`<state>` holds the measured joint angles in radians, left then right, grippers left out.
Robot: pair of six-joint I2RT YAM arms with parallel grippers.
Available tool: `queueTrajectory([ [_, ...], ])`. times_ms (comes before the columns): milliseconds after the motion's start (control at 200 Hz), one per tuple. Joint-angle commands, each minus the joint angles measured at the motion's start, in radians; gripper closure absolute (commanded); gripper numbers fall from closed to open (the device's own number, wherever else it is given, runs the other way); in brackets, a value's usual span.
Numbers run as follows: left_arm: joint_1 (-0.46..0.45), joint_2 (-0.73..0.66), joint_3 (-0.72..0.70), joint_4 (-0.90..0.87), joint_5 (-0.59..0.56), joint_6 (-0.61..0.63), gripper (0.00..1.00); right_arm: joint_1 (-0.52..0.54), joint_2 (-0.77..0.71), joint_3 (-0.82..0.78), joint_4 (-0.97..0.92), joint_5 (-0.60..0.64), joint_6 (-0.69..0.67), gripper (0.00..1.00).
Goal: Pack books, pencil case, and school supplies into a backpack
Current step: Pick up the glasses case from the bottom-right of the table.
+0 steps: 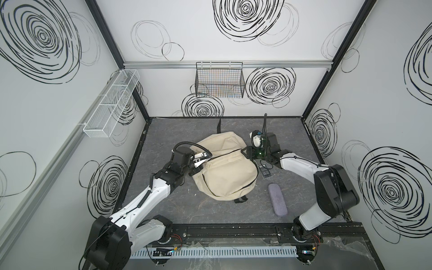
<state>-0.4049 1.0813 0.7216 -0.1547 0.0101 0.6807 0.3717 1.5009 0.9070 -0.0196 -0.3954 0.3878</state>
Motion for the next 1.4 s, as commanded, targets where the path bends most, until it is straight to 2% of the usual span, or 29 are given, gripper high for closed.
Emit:
queueTrajectory([
  [0,-0.021,-0.03,0.063,0.044,0.038,-0.064,0.38,-0.004,-0.186,-0.063,-0.216,0.223,0.113,0.37],
  [130,-0.129,-0.042,0.101,0.026,0.032,-0.079,0.37,0.022,-0.409,-0.168,-0.415,0.305,0.221,0.33],
  [185,-0.197,-0.044,0.095,0.036,0.018,-0.065,0.3,0.047,-0.5,-0.213,-0.495,0.328,0.285,0.32],
  [245,-0.26,-0.039,0.09,0.056,0.007,-0.057,0.29,0.088,-0.593,-0.258,-0.575,0.353,0.349,0.34],
  [375,-0.298,-0.031,0.077,0.126,0.076,-0.102,0.3,0.168,-0.698,-0.298,-0.726,0.386,0.463,0.33],
  [455,-0.299,-0.027,0.073,0.145,0.12,-0.124,0.3,0.205,-0.686,-0.304,-0.802,0.42,0.501,0.32],
  [600,-0.302,-0.036,0.048,0.16,0.113,-0.129,0.3,0.27,-0.637,-0.313,-0.882,0.501,0.571,0.3],
  [605,-0.301,-0.036,0.048,0.16,0.113,-0.129,0.3,0.271,-0.636,-0.314,-0.883,0.503,0.572,0.29],
  [625,-0.301,-0.037,0.043,0.159,0.113,-0.129,0.3,0.277,-0.632,-0.319,-0.884,0.507,0.576,0.05],
  [645,-0.301,-0.039,0.039,0.161,0.113,-0.127,0.3,0.281,-0.63,-0.324,-0.885,0.508,0.577,0.0],
  [940,-0.299,-0.069,-0.003,0.168,0.096,-0.125,0.3,0.334,-0.587,-0.324,-0.896,0.55,0.619,0.0],
  [1226,-0.282,-0.081,0.0,0.184,0.09,-0.146,0.3,0.319,-0.42,-0.28,-0.904,0.624,0.644,0.0],
  [1396,-0.26,-0.073,0.007,0.189,0.097,-0.164,0.3,0.283,-0.36,-0.287,-0.829,0.531,0.591,0.0],
])
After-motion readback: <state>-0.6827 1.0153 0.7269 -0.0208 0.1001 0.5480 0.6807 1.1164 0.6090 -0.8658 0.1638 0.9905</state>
